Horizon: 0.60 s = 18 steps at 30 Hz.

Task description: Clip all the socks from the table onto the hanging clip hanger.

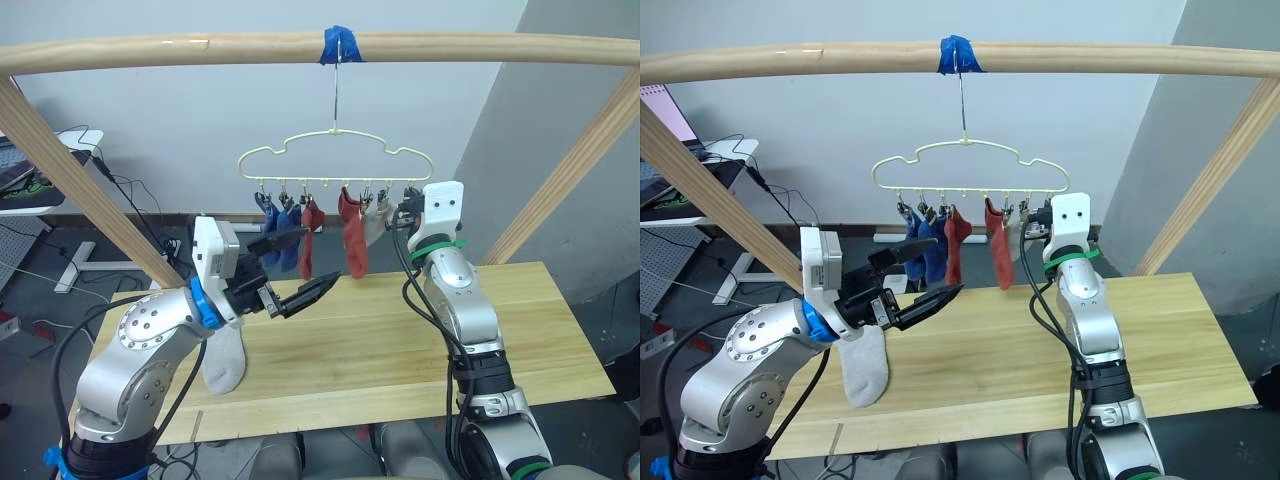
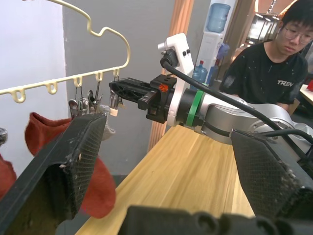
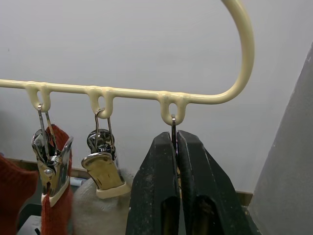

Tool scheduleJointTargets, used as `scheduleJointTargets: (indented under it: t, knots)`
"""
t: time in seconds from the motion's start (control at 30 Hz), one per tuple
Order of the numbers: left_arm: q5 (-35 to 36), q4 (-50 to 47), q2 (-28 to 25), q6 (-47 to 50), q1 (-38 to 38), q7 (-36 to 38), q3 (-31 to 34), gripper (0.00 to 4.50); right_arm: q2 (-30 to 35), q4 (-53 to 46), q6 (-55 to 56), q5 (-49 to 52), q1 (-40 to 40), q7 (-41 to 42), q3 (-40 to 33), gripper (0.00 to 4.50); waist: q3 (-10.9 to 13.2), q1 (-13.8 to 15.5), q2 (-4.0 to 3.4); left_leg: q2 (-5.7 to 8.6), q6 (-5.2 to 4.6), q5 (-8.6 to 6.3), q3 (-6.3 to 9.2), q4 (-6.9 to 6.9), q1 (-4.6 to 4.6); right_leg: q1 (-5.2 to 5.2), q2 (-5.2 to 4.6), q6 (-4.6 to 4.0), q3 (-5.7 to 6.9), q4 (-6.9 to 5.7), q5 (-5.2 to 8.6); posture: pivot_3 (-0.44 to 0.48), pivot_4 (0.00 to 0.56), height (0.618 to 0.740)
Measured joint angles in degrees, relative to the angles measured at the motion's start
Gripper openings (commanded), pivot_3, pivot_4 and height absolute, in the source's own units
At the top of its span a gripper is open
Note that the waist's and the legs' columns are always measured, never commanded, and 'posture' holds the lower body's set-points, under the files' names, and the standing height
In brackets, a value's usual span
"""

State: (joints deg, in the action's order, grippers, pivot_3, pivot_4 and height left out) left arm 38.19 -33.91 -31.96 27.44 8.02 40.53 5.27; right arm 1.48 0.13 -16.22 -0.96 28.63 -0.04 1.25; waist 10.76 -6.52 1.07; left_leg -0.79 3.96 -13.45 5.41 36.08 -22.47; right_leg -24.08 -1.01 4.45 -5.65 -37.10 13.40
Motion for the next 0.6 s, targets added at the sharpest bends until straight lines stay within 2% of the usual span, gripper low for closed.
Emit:
scheduleJointTargets:
  t: [0.13,0.37,0.5,0.6]
  knots:
    - [-0.10,0.00,-0.05,0.21,-0.38,-0.13,-0.42,4.50,2.52,-1.78,-2.85,2.51,0.00,3.88,-0.40,0.02,0.00,0.08,0.00,0.00,0.00,0.00,0.00,0.00,-0.02,0.00,0.00,0.00,0.00,0.02,0.00,-0.057,0.172,0.740]
    - [-3.16,1.01,-1.68,0.14,-4.12,0.11,-0.96,4.50,17.98,-6.46,-21.76,16.37,4.69,20.54,-6.74,0.02,0.03,0.18,0.00,0.00,-0.01,0.00,0.02,0.01,0.01,0.02,0.00,-0.04,0.03,0.02,0.03,-0.067,0.177,0.740]
    - [-5.41,3.43,-1.65,-0.30,-6.29,-0.06,-1.26,4.50,18.10,-5.90,-38.75,29.33,9.02,23.84,-13.82,0.02,0.03,0.01,0.00,-0.02,-0.01,0.00,0.01,-0.01,0.03,0.01,0.04,-0.05,0.02,-0.01,0.03,-0.065,0.176,0.740]
    - [-7.43,7.20,-1.66,-1.15,-9.31,-0.47,-0.86,4.50,18.57,-4.17,-48.27,36.21,10.69,25.88,-16.42,0.02,0.04,-0.02,-0.01,-0.02,-0.02,-0.01,-0.02,-0.02,0.00,-0.01,0.03,-0.06,-0.01,0.03,0.04,-0.064,0.175,0.740]
